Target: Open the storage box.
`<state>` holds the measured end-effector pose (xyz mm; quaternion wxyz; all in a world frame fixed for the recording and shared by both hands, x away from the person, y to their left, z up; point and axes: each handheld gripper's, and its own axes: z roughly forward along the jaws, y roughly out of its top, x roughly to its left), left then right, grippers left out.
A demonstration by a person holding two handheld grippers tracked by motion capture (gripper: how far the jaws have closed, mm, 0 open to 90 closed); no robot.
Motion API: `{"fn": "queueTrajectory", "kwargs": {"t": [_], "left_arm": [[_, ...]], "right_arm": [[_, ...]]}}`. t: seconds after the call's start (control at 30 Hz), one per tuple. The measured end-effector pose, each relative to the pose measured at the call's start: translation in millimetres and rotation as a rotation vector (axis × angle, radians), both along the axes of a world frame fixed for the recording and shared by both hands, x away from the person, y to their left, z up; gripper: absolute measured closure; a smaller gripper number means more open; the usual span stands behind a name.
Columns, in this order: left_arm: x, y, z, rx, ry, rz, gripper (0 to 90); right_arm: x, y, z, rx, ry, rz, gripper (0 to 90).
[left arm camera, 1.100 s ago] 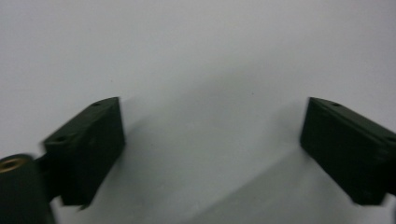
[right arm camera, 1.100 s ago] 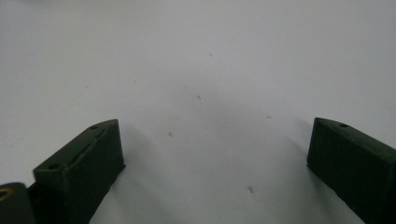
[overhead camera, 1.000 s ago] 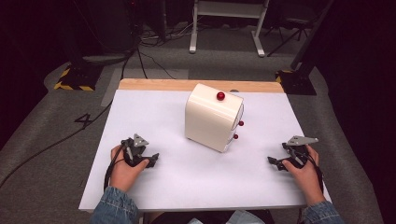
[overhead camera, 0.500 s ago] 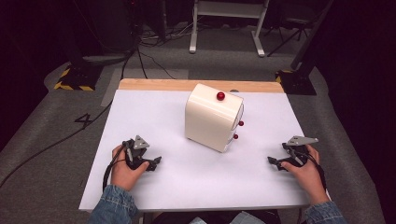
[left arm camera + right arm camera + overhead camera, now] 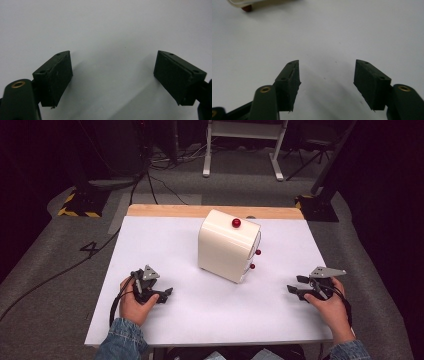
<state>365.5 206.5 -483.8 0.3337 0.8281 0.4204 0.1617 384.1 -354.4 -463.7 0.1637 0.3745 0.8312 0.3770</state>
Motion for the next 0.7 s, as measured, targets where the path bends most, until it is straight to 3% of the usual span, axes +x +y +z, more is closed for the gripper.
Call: {"fn": "queueTrajectory", "kwargs": {"t": [0.17,0.33,0.57,0.7], "left_arm": [[-0.1,0.2,0.0,0.003,-0.001,-0.002,15.4],[-0.2,0.2,0.0,0.003,-0.002,-0.003,15.3],[-0.3,0.2,-0.1,0.004,-0.003,-0.004,15.4],[-0.5,0.1,-0.1,0.003,-0.003,-0.003,15.4]], "right_arm": [[-11.1,13.2,21.5,0.071,-0.062,0.06,48.0],[-10.0,29.5,33.5,0.133,-0.105,0.127,51.5],[2.7,52.0,34.0,0.222,-0.133,0.186,57.5],[13.5,63.6,28.9,0.236,-0.132,0.208,58.4]]}}
